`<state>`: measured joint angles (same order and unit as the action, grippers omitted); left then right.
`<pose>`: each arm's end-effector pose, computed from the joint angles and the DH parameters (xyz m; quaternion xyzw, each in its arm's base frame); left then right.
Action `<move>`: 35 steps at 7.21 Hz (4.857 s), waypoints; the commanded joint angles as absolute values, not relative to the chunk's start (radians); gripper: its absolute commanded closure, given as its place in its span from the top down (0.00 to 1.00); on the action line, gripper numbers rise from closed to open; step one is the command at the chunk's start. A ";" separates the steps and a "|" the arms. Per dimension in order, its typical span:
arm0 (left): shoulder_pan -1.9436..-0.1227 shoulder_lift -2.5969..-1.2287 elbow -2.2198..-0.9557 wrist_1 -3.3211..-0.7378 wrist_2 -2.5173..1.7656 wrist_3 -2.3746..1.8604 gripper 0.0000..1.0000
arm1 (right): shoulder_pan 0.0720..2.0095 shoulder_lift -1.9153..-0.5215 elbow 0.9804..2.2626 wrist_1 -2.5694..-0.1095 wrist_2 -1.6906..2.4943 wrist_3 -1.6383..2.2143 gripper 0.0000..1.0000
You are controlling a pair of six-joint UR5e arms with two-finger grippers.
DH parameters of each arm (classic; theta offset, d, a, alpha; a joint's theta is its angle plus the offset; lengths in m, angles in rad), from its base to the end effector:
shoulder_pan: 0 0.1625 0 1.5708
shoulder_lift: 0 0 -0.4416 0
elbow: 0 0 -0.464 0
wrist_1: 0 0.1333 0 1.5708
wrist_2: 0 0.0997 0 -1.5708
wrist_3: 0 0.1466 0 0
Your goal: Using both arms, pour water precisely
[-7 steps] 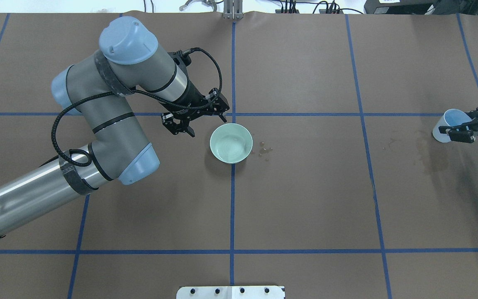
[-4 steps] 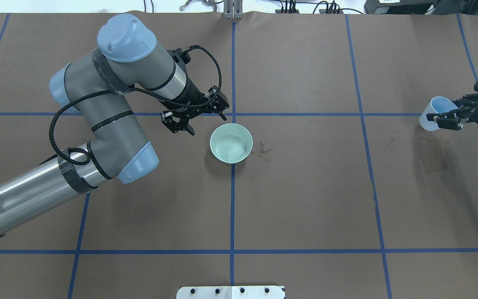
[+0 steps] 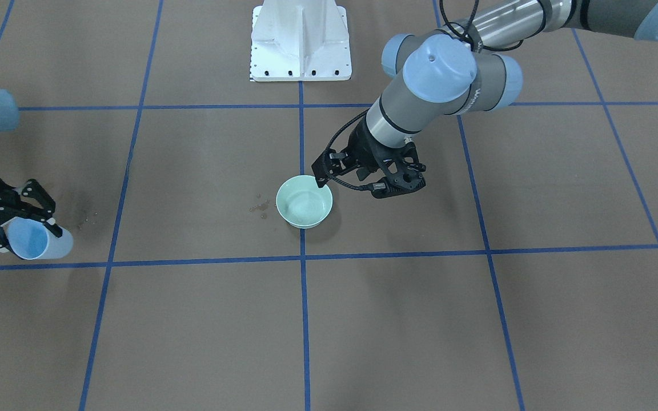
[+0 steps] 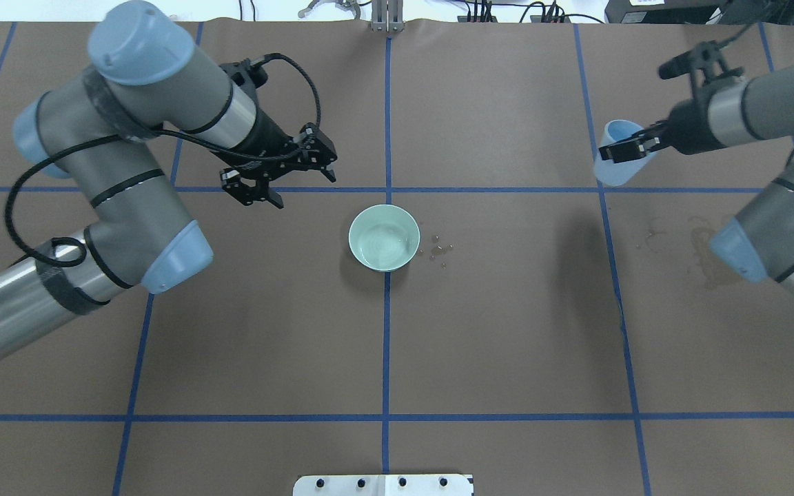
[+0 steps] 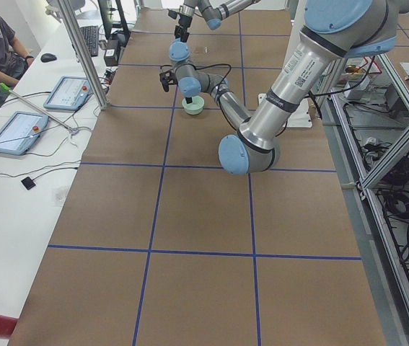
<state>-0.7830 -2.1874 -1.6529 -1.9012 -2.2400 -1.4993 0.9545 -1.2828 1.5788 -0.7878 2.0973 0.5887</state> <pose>0.5092 -0.5665 0.1982 -0.0676 0.5415 -0.1349 0.8270 -0.3722 -0.6286 0.4225 0.2821 -0.4650 -0.1451 0.8265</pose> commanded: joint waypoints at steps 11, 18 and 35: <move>-1.002 -1.910 -1.697 -1.901 -2.396 -1.131 0.93 | 0.480 -0.542 1.441 -2.048 1.417 -0.081 0.00; -1.002 -1.907 -1.698 -1.899 -2.395 -1.132 0.94 | 0.414 -0.459 1.287 -2.065 1.250 -0.456 0.00; -1.002 -1.907 -1.704 -1.899 -2.396 -1.132 0.95 | 0.509 -0.823 1.771 -1.978 1.349 -0.110 0.00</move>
<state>-1.0017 -1.9068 -1.7025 -1.9003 -2.3949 -1.1321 0.4447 -0.6988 1.6434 -2.0163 1.2625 -0.1210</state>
